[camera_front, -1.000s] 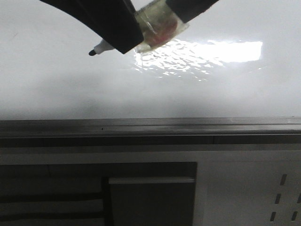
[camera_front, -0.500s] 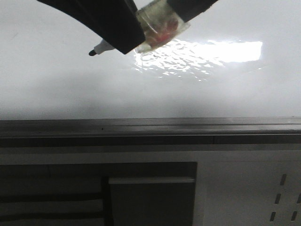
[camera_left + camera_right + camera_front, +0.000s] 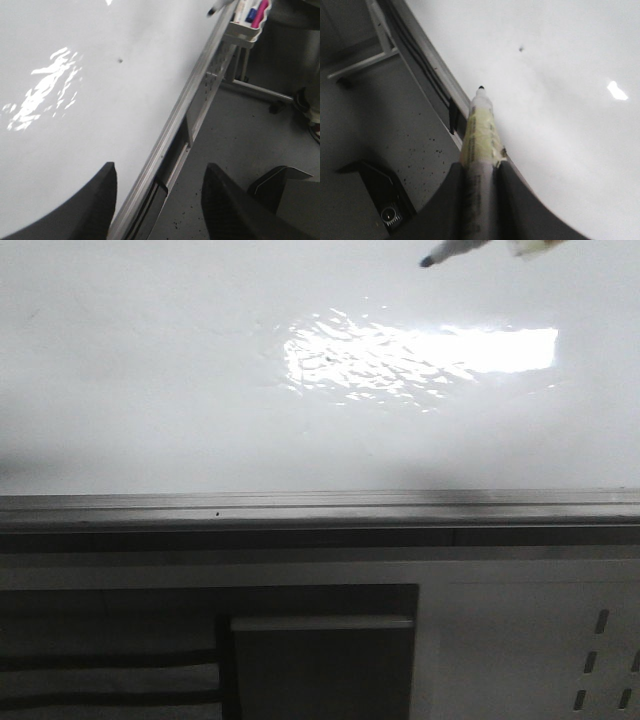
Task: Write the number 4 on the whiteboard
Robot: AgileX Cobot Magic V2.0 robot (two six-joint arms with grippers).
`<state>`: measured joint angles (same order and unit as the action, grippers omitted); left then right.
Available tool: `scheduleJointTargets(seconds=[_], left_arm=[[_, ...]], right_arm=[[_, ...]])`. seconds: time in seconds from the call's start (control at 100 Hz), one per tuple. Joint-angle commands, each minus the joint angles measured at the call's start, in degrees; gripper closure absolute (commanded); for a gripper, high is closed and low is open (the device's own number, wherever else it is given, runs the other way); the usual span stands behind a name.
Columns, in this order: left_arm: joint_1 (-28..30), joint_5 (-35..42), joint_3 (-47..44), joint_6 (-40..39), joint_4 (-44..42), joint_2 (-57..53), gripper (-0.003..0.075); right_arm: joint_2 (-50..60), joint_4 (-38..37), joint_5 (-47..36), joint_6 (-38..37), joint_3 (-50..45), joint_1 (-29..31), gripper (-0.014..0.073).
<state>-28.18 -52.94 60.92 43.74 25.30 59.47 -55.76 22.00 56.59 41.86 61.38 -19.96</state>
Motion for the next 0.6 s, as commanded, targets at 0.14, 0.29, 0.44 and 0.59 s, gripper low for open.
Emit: scheduleJointTargets(seconds=[0.14,0.29,0.44,0.59], left_arm=[[7.73,10.75,-10.99,-1.37,7.79,-11.87,0.0367],[8.46,15.14,-15.87,-1.37,7.77,-14.85,0.0367],[8.46,16.15,-16.25,-1.37,7.77,-14.84,0.0367],[8.46,17.6,-16.25,-1.37,7.91,-14.68,0.0367]], right_arm=[[5.86,0.38,-8.14,-8.21,-9.06,2.77,0.0646],[5.86,4.09,-9.77,-8.21,-9.42,2.77,0.0646],[4.81,8.67,-11.24,-8.21,-8.34,2.77,0.0646],[-0.99,5.75,-2.02,-8.88,-0.25,2.77,0.0646]])
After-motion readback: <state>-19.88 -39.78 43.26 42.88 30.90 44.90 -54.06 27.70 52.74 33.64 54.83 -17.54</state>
